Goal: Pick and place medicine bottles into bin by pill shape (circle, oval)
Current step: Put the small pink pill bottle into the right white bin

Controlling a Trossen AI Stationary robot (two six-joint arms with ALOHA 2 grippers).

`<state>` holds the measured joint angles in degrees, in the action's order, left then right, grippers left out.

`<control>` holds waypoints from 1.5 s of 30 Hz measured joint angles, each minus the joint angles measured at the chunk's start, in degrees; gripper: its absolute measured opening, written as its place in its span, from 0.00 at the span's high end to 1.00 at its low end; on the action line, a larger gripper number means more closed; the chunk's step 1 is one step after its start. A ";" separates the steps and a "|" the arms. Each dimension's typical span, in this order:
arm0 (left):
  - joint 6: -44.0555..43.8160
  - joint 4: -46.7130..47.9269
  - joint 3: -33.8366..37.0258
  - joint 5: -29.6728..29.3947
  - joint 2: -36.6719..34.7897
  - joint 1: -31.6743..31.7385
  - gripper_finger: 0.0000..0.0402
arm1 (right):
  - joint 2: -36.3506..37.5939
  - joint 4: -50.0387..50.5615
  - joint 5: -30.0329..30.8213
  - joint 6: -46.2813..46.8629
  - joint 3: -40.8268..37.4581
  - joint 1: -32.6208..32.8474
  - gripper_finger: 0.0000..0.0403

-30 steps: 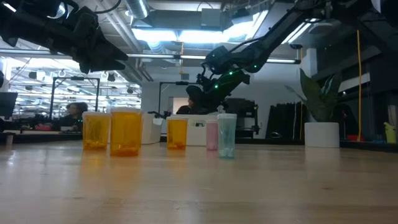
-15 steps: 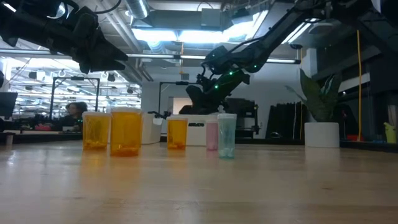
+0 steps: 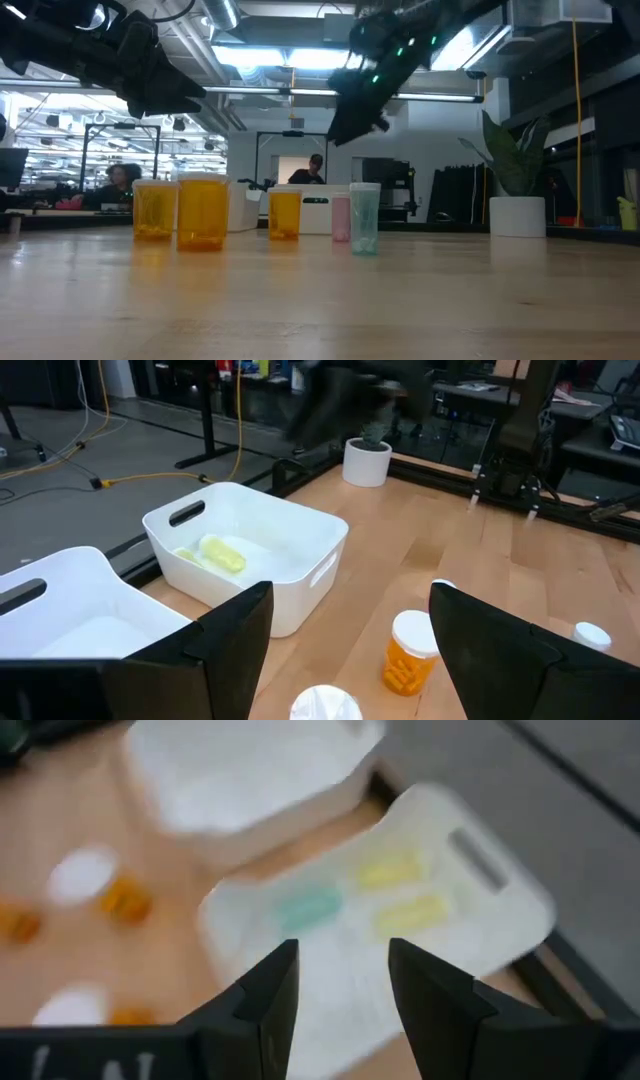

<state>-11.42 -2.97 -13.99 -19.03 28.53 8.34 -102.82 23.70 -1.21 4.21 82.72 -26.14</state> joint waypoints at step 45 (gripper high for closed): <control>0.00 -0.03 -0.01 -0.02 0.00 0.00 0.35 | 1.60 -42.83 -0.13 -9.01 -38.53 19.15 0.61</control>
<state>-11.42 -3.00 -14.00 -19.05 28.54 8.34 -101.22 -19.13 -1.34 -4.80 44.19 -6.98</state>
